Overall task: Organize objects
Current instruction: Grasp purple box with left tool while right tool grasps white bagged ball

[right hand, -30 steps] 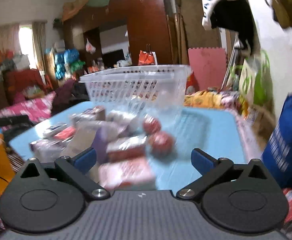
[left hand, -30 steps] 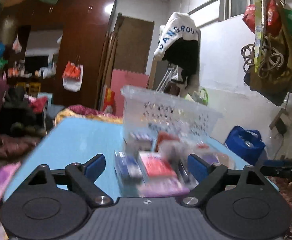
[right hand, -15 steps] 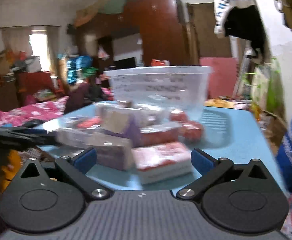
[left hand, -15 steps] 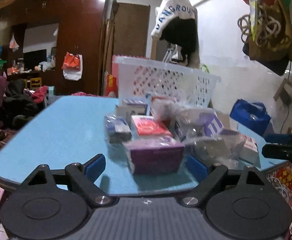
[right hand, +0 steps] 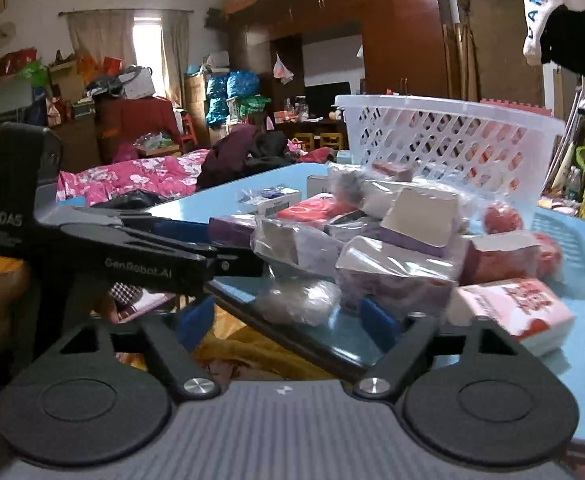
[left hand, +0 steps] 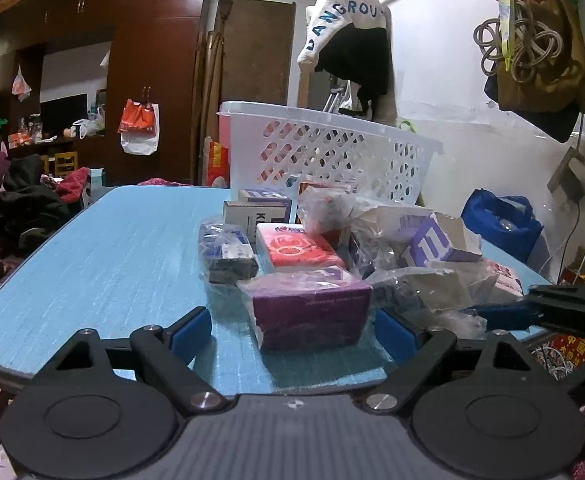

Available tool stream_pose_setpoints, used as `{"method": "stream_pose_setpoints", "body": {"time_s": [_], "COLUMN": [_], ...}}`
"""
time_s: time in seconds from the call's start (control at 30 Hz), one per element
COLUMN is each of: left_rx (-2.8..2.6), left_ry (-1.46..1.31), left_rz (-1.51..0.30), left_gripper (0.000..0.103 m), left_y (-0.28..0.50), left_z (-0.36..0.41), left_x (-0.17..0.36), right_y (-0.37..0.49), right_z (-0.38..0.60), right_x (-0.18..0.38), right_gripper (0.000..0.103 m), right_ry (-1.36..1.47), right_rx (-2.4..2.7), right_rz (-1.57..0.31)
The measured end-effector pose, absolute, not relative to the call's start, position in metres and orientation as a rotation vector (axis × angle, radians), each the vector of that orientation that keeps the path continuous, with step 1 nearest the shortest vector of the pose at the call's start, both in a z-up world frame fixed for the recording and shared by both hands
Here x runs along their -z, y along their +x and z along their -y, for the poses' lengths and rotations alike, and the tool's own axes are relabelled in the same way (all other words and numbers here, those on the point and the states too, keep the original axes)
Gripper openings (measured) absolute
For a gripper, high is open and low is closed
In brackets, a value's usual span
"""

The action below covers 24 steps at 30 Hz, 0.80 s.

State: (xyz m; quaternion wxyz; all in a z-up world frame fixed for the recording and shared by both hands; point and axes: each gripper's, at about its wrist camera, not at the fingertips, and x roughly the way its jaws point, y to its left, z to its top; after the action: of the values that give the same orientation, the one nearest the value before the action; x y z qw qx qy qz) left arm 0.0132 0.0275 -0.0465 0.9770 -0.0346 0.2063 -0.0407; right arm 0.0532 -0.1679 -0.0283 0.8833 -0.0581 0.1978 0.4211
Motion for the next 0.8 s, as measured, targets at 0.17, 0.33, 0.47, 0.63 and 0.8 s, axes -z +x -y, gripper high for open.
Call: {"method": "stream_pose_setpoints", "body": {"time_s": [0.17,0.33,0.47,0.63,0.8], "left_rx": [0.077,0.069,0.063,0.044,0.016], "left_ry": [-0.057,-0.063,-0.035,-0.042,-0.034], "left_rz": [-0.416,-0.408,-0.389,-0.350,-0.300], "left_gripper": [0.091,0.091,0.075,0.075,0.075], "left_y": [0.018,0.021,0.023,0.014,0.003], "left_z": [-0.025,-0.022,-0.019,-0.026,-0.033], "left_x": [0.047,0.047,0.048,0.038,0.024], "right_y": [0.049,0.040,0.040,0.041,0.035], "right_z": [0.170,0.184,0.195,0.192,0.198], "right_x": [0.032,0.035,0.035,0.035,0.033], "right_gripper": [0.047,0.046,0.046,0.046,0.046], "right_ry": [-0.121,-0.120,-0.108,-0.115,-0.136], "right_rx": [-0.852,-0.845,-0.845,-0.852,-0.863], "right_rz": [-0.400,-0.392,-0.397,-0.400,-0.415]}}
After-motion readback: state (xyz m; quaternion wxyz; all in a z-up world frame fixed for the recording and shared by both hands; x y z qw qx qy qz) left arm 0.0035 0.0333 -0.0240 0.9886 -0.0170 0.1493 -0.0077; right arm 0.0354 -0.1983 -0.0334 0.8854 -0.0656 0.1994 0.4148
